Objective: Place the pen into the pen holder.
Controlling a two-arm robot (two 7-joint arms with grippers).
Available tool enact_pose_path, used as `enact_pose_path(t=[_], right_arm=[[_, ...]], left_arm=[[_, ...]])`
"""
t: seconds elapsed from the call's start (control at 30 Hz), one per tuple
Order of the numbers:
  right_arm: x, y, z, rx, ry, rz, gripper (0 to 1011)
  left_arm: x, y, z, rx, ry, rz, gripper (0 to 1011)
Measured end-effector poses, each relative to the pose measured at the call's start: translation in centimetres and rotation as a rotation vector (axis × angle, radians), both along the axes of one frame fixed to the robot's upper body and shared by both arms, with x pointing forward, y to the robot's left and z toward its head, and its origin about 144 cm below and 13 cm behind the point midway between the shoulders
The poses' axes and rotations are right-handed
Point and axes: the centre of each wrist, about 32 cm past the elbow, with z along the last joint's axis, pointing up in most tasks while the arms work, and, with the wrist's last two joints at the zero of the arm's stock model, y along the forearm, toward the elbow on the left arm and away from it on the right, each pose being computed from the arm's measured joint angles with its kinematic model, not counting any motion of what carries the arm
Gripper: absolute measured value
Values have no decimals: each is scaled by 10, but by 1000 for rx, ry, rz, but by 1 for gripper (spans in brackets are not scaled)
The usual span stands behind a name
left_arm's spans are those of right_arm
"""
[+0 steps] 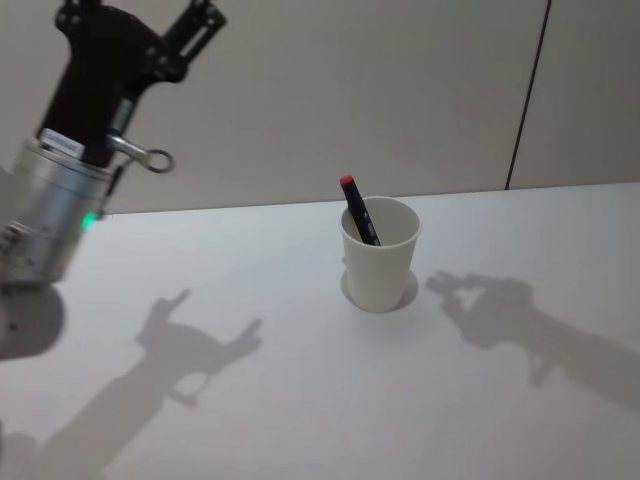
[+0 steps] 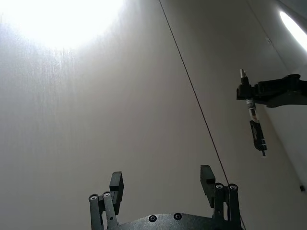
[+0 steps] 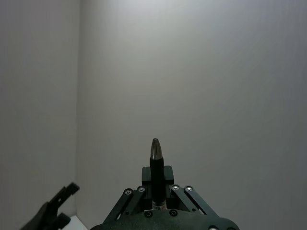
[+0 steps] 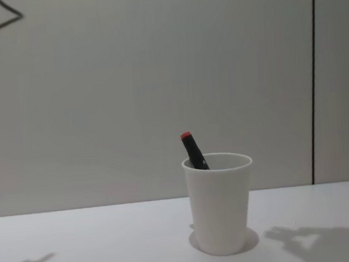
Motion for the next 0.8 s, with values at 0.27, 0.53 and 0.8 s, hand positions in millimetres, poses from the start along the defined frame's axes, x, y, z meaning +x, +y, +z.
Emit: enact_pose_path(t=[0.27,0.53,0.8], right_arm=[[-3,-1,-24,-77,104,-29,132],[-5,1,-52,-157,216,-48,132],[-6,3,-66,-200,272,-56,132]], left_arm=[[0,47,28,136,40,56,1001],[1,86,55,251,78,103,1001],[0,111,75,324,111,137,1001]])
